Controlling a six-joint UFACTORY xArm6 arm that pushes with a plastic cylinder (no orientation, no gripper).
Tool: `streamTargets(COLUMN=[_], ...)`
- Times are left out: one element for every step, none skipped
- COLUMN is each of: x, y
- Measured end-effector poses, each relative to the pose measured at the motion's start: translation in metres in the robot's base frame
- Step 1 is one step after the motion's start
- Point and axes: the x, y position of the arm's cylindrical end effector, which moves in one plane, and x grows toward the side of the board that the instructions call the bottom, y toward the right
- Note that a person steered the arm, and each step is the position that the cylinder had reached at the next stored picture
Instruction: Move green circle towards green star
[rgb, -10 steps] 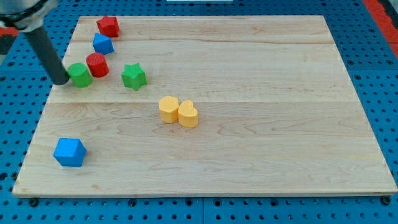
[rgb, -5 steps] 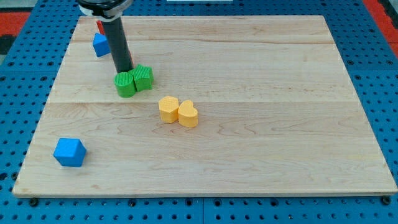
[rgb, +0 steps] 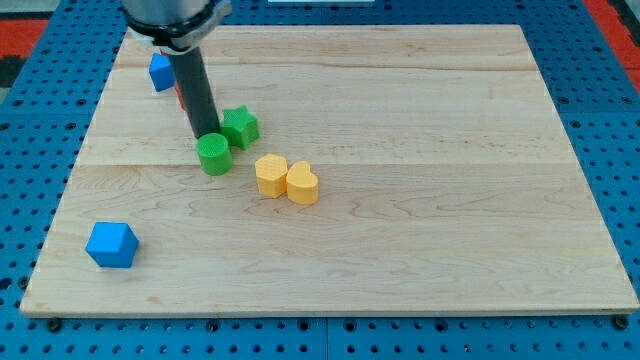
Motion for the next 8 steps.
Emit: streamTargets(x=[-0.006, 0.041, 0.058, 0.056, 0.030, -0.011, 0.003, 0.046], y=[-0.022, -0.024, -0.021, 0.010, 0.016, 0.033, 0.028, 0.021])
